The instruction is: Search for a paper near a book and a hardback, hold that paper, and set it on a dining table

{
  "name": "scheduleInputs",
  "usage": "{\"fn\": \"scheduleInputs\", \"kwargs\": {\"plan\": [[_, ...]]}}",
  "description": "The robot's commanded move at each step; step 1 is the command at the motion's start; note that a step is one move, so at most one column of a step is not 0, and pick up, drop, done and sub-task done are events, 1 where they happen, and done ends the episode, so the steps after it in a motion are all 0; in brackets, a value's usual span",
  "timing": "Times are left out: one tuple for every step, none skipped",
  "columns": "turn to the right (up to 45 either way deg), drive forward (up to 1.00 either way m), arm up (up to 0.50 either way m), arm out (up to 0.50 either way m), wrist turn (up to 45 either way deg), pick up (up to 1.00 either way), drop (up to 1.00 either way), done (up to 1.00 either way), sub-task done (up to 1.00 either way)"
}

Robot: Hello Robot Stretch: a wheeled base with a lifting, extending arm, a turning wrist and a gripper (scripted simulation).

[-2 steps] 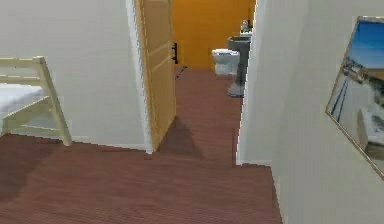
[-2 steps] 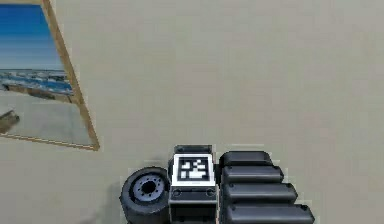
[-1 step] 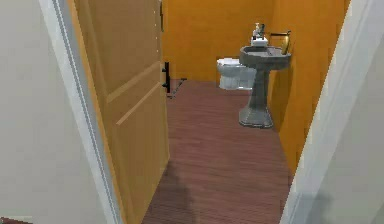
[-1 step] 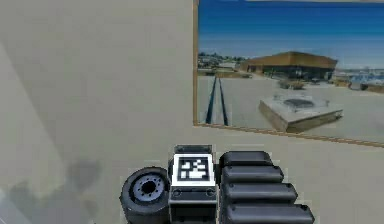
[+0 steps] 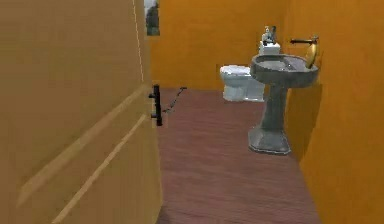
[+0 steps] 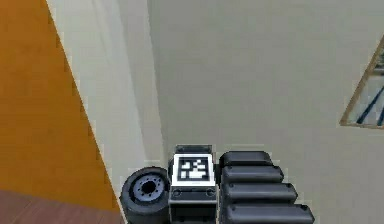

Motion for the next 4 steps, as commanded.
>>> {"fn": "scheduleInputs", "kwargs": {"plan": [[9.0,0.00,0.00,0.00,0.0,0.00,0.00,0.00,0.00],[0.0,1.00,0.00,0.00,0.0,0.00,0.00,0.00,0.00],[3.0,0.00,0.00,0.00,0.0,0.00,0.00,0.00,0.00],[0.0,0.20,0.00,0.00,0.0,0.00,0.00,0.00,0.00]]}}
